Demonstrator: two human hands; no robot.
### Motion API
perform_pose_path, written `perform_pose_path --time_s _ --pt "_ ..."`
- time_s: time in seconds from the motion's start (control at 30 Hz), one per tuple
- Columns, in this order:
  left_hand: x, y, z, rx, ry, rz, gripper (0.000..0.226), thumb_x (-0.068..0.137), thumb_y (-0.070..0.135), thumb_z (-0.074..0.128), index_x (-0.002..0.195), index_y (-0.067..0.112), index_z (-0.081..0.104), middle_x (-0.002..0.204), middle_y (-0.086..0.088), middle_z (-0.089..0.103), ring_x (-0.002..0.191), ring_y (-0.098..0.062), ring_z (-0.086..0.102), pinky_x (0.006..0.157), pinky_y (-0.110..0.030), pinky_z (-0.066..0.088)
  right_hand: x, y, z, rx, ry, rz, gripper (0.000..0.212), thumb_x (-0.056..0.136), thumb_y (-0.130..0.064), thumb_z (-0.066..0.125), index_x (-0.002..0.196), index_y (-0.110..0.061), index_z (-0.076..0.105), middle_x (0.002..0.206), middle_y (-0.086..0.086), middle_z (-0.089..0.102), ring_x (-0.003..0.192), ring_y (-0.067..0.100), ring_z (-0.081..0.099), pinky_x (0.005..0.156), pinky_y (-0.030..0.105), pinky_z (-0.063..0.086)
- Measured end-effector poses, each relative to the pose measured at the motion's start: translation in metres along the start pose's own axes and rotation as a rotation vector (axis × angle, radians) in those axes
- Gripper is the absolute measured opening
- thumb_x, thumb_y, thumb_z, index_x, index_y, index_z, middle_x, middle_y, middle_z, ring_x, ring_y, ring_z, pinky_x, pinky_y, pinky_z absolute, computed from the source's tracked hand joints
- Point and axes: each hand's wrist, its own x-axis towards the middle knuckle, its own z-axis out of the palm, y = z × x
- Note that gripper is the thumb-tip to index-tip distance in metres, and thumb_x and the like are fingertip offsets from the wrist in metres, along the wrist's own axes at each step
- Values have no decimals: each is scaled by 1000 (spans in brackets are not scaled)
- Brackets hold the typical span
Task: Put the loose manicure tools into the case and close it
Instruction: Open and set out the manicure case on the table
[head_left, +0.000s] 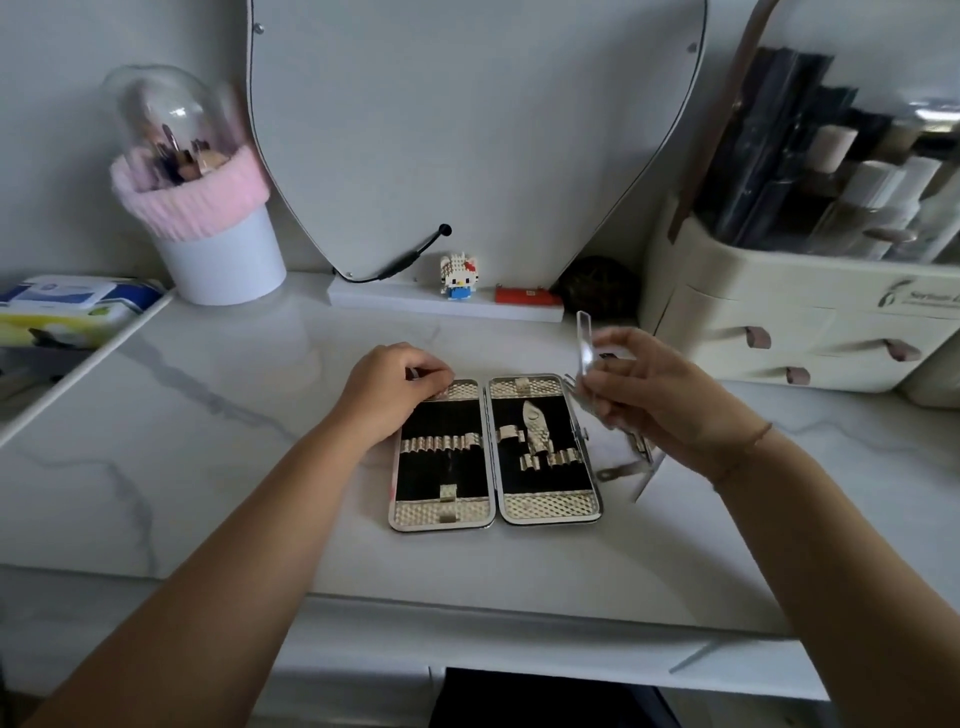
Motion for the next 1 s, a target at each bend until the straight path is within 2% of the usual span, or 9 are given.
perform_pose_path --time_s 0.07,0.17,0.37,0.47,0.53,0.67,0.77,0.93,1.0 --pt "0 -1 -1 -24 2 -6 9 83 28 69 88 23 74 83 13 62 86 -14 59 79 -32 45 11 -3 12 -163 -34 -36 53 83 4 59 127 -17 38 71 14 64 57 16 55 49 20 44" --pt "0 0 -1 -46 -6 2 7 83 26 69 88 23 74 84 9 63 83 -14 59 77 -31 45 30 0 29 -292 -58 -63 66 82 7 62 133 -26 35 74 17 65 62 20 64 58 25 54" --pt "2 -1 -2 -79 -19 -4 6 82 25 71 86 24 74 86 6 66 83 -12 61 76 -28 45 54 15 42 -498 -73 -76 63 84 -2 63 134 -29 36 69 7 67 60 24 65 58 28 54" --pt "3 -2 -3 -88 -27 -10 4 81 25 71 84 25 74 87 5 66 82 -11 61 77 -29 46 55 18 39 -631 -96 -98 52 84 -9 65 128 -28 44 69 3 63 55 13 58 58 27 52" --pt "3 -2 -3 -86 -30 -11 5 81 26 72 85 25 74 89 3 67 85 -14 62 80 -30 46 54 20 37 -638 -106 -105 46 84 -11 65 124 -26 49 70 8 63 54 14 55 62 35 51" --pt "4 -2 -3 -83 -37 -11 8 81 28 71 87 24 74 91 2 68 87 -15 61 81 -32 47 53 20 33 -594 -139 -79 67 82 -5 66 137 -25 33 74 12 63 55 14 55 55 16 45" --pt "4 -2 -4 -79 -42 -6 6 81 28 71 85 26 74 90 4 68 87 -13 61 82 -33 48 52 19 33 -567 -158 -77 63 82 -2 65 132 -24 34 74 14 62 53 14 53 49 11 41" --pt "4 -2 -4 -74 -45 -6 8 82 28 70 87 24 74 90 6 67 88 -12 61 83 -32 48 53 20 32 -509 -133 -52 55 79 -2 68 124 -20 42 80 17 63 55 15 54 48 14 43" --pt "3 -2 -4 -67 -44 -3 8 82 28 70 88 24 74 90 6 67 88 -12 61 82 -32 47 53 20 32 -515 -127 -48 51 79 -5 70 122 -19 49 84 9 64 57 11 57 51 15 46"
